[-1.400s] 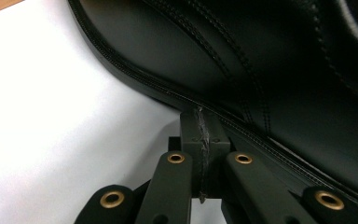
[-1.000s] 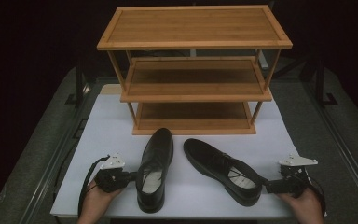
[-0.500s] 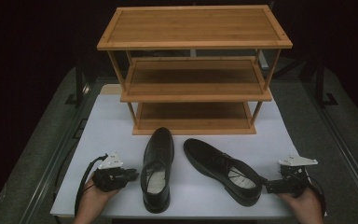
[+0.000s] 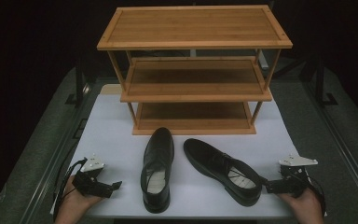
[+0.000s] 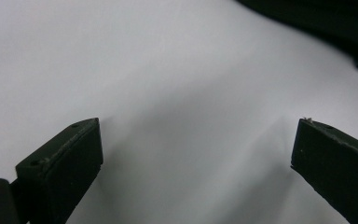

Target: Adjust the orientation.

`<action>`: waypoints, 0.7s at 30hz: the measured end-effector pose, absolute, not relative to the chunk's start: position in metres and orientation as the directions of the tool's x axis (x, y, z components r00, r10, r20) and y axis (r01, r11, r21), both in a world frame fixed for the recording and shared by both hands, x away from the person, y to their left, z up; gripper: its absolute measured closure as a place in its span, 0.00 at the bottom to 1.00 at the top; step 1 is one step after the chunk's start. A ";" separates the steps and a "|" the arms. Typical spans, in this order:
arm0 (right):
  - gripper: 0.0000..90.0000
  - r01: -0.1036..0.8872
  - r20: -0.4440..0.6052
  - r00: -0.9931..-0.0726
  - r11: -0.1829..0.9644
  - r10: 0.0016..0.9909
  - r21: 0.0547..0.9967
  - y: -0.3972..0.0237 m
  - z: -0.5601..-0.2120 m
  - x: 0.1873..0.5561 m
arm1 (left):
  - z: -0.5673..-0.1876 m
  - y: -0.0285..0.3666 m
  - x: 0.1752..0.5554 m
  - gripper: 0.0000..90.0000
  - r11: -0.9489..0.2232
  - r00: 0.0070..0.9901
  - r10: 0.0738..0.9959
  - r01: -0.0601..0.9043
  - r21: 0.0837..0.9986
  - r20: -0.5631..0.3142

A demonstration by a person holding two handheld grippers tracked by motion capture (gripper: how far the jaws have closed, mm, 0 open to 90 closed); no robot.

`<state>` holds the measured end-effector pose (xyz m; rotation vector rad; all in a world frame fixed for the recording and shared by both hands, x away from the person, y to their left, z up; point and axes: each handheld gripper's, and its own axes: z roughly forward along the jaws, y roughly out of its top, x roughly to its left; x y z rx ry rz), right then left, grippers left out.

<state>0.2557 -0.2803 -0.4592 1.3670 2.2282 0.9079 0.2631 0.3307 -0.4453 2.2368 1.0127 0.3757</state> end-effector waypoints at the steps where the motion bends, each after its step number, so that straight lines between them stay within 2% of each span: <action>1: 0.00 0.648 0.018 -0.460 0.321 0.888 0.691 -0.280 -0.459 0.256 | -0.448 0.331 0.262 0.01 -0.496 0.670 0.742 0.550 0.672 -0.001; 9: 0.02 0.648 0.024 -0.456 0.314 0.889 0.694 -0.281 -0.459 0.256 | -0.451 0.331 0.260 0.00 -0.492 0.671 0.742 0.529 0.691 0.014; 11: 0.11 0.646 0.025 -0.441 0.298 0.897 0.703 -0.283 -0.457 0.255 | -0.451 0.331 0.260 0.00 -0.492 0.671 0.741 0.528 0.692 0.015; 13: 0.27 0.628 0.028 -0.457 0.300 0.889 0.718 -0.288 -0.455 0.253 | -0.451 0.331 0.260 0.00 -0.492 0.671 0.742 0.528 0.693 0.015; 16: 0.52 0.633 0.089 -0.464 0.260 0.881 0.729 -0.294 -0.451 0.252 | -0.451 0.331 0.260 0.00 -0.493 0.671 0.741 0.528 0.692 0.016; 19: 0.64 0.628 0.098 -0.485 0.268 0.869 0.730 -0.294 -0.449 0.252 | -0.451 0.331 0.260 0.00 -0.493 0.671 0.742 0.529 0.690 0.015; 21: 0.79 0.628 0.110 -0.511 0.283 0.852 0.725 -0.292 -0.447 0.252 | -0.451 0.331 0.260 0.00 -0.493 0.671 0.742 0.529 0.691 0.016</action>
